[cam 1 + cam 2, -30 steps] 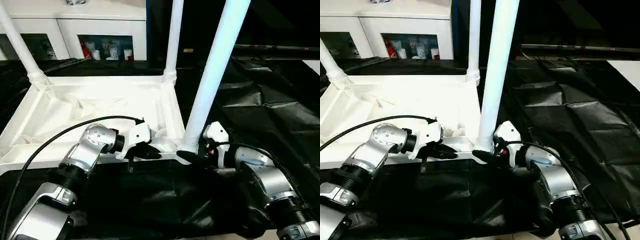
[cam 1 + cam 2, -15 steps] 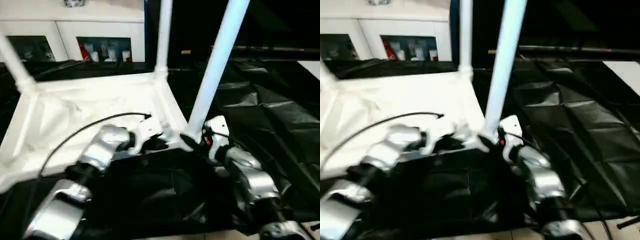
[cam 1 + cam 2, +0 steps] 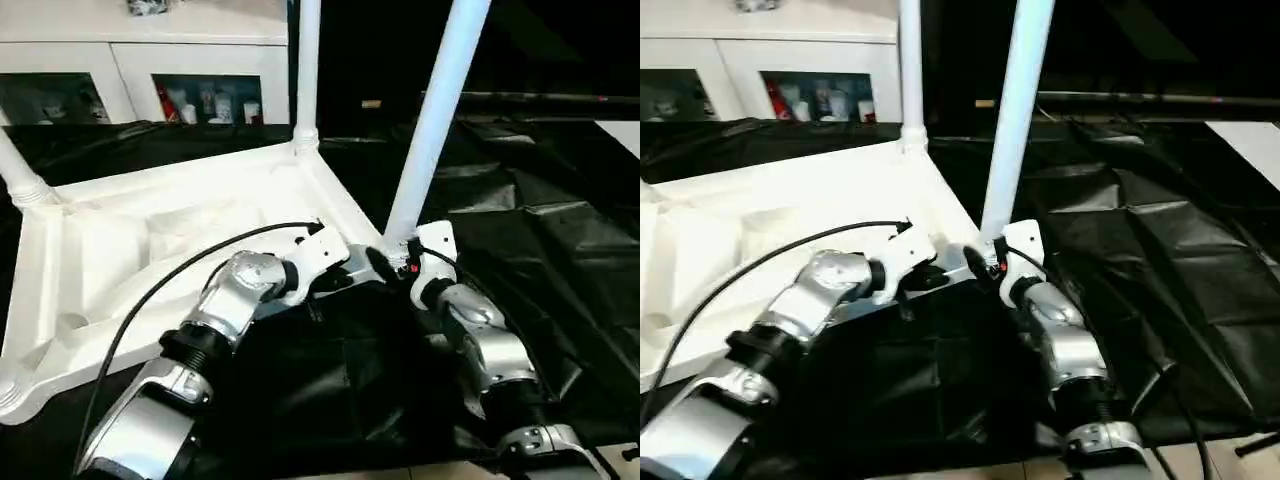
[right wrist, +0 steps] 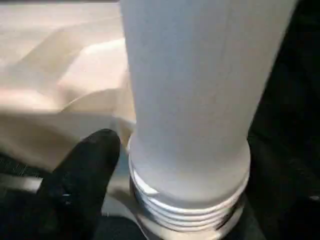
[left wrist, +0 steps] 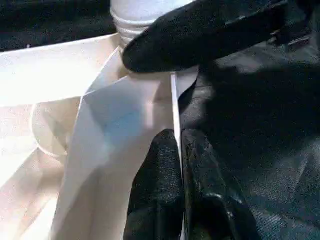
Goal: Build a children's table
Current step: Rotate leg to tighten
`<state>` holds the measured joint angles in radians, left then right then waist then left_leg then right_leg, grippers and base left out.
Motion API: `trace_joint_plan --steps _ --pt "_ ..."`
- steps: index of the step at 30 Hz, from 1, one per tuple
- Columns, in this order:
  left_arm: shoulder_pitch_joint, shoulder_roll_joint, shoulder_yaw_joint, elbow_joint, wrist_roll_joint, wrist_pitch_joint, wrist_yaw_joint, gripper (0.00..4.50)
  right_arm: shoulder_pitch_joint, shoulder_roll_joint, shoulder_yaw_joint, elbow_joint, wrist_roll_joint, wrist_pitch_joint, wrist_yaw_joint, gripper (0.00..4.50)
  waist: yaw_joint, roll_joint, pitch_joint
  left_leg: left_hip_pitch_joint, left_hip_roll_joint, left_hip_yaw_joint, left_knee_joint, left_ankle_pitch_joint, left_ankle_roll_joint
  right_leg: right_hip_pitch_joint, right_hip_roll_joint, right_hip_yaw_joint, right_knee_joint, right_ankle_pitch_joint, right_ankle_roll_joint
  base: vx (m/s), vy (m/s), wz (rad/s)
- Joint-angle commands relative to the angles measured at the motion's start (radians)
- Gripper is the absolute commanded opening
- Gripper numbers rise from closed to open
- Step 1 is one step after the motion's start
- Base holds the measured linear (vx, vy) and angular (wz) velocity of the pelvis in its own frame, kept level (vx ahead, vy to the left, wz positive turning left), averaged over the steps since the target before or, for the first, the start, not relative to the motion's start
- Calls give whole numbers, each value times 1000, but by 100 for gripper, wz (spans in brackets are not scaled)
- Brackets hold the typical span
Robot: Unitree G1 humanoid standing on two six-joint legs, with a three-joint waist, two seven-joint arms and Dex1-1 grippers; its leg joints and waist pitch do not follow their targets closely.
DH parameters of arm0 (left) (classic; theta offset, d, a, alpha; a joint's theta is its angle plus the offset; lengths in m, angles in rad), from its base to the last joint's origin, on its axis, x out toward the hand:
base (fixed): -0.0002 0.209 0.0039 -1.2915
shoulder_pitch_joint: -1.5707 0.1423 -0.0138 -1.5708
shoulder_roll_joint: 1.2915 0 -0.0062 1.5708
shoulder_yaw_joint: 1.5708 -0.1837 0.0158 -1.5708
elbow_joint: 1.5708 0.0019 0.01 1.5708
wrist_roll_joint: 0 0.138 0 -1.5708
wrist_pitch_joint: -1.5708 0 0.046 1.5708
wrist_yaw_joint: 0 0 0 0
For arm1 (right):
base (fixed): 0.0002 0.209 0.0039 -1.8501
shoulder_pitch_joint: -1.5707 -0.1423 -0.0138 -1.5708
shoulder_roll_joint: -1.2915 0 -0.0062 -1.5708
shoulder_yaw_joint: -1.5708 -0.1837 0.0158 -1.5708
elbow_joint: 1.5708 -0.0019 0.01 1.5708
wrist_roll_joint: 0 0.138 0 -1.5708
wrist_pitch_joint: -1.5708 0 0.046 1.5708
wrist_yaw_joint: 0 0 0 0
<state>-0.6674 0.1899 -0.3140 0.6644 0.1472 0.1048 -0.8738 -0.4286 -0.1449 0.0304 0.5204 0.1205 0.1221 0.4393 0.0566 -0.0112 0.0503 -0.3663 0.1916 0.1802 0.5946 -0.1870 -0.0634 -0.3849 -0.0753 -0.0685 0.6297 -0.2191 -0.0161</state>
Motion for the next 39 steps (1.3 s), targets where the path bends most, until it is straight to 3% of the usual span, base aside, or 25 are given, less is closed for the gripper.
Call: trace_joint_plan --steps 1,3,6,10,16,27,33,39 --pt "39 34 -23 -39 -39 -51 -111 0 16 -52 26 -77 38 41 140 385 4 -10 -64 3 38 -13 -63 -106 75 54 -73 53 -74 -34 -217 0 0 0" --pt "49 52 -22 -54 -52 -55 -148 0 28 -78 29 -106 56 61 197 385 4 -9 -63 4 40 -12 -64 -100 90 52 -73 54 -73 -9 -231 0 0 0" --pt "71 98 -23 -89 -85 -88 -247 0 64 -155 57 -167 87 89 350 385 6 -9 -60 6 43 -12 -65 -129 89 51 -73 54 -77 -46 -230 0 0 0" --pt "95 136 -25 -128 -116 -88 -328 0 79 -203 74 -192 103 97 434 385 5 -8 -60 8 45 -13 -68 -153 70 48 -75 53 -80 -101 -230 0 0 0" --pt "99 159 -18 -120 -108 -110 -329 0 79 -214 92 -192 90 108 454 385 6 -11 -59 7 44 -11 -68 -133 65 47 -74 54 -78 -92 -230 0 0 0" --pt "101 169 -10 -118 -104 -114 -322 0 80 -200 107 -191 89 119 446 295 5 -11 -58 8 44 -12 -69 -141 55 44 -75 54 -81 -115 -223 0 0 0" --pt "92 166 -16 -102 -76 -88 -275 0 86 -162 75 -157 72 89 350 278 5 -11 -56 8 43 -12 -71 -156 46 43 -75 54 -84 -145 -215 0 0 0" --pt "20 47 -26 -31 -22 20 -91 0 45 16 -16 -37 36 106 -56 276 -5 -3 -53 15 43 -15 -79 -207 -11 32 -75 56 -94 -248 -193 0 0 0"
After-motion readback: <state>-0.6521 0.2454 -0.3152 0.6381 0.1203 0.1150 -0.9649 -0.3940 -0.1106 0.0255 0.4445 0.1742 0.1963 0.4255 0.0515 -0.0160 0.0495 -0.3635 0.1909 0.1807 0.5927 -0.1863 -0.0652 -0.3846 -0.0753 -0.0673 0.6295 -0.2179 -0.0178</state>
